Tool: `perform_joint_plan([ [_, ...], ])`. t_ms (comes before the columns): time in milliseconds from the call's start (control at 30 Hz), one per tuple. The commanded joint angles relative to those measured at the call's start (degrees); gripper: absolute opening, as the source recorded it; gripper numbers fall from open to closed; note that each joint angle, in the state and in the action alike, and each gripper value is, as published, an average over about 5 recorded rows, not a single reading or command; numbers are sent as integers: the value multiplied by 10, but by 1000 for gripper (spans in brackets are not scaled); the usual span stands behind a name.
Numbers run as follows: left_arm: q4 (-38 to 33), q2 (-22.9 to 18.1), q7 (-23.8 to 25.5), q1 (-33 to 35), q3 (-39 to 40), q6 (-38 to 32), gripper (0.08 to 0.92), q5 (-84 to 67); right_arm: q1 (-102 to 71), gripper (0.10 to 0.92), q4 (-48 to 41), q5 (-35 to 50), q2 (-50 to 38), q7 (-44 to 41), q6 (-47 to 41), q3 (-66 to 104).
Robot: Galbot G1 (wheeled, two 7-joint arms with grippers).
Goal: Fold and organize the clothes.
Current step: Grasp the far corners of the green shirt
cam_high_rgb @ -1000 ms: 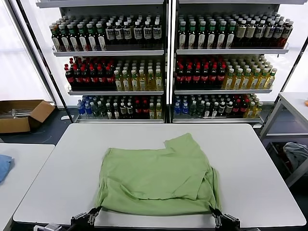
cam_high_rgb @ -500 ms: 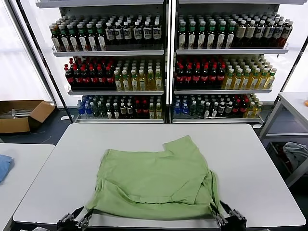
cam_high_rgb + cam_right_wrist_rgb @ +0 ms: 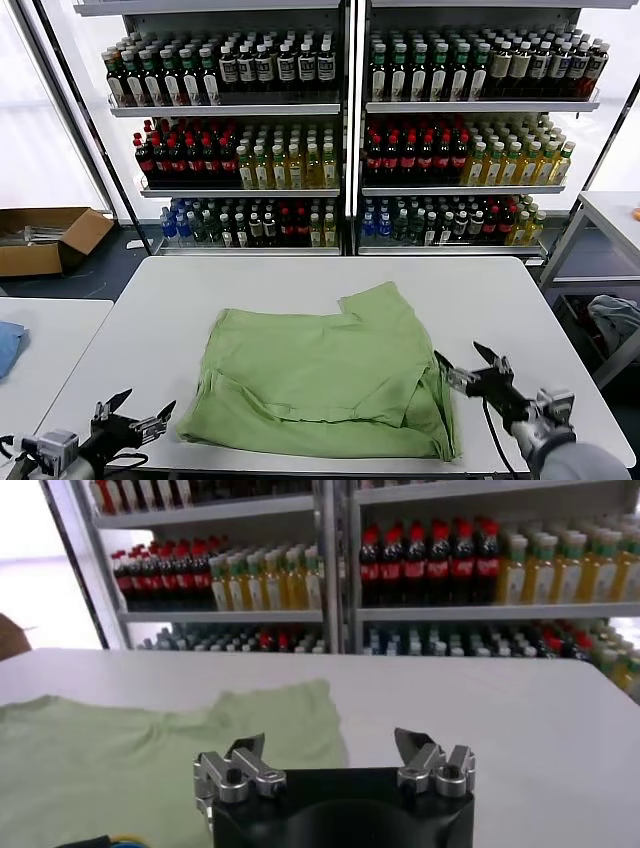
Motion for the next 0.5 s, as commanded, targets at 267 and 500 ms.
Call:
perform_joint_plan([
  [267,285,88,-9,-394,276,-10,823,-133,333,823,-333,-39,16,-87,3,-198],
  [500,364,64,-22,-484,336,-4,823,-146,360,823,-401,-64,46,-78,-14,-216],
])
